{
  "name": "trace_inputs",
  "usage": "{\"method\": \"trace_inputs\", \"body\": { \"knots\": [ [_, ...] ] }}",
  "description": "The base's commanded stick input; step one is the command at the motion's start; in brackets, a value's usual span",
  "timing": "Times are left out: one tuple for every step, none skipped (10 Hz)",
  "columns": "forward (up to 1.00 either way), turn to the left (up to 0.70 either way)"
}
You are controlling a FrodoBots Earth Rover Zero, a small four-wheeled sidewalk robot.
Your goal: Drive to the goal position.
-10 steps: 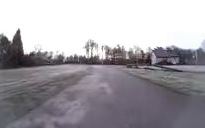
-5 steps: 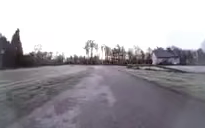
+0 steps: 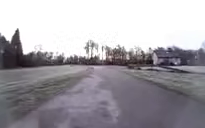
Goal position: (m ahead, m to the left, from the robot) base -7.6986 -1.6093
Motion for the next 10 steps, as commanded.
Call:
{"method": "trace_inputs", "body": {
  "knots": [
    [1.00,0.00],
    [1.00,0.00],
    [1.00,0.00],
    [1.00,0.00],
    [1.00,0.00],
    [1.00,0.00],
    [1.00,0.00],
    [1.00,0.00],
    [1.00,0.00],
    [1.00,0.00]
  ]
}}
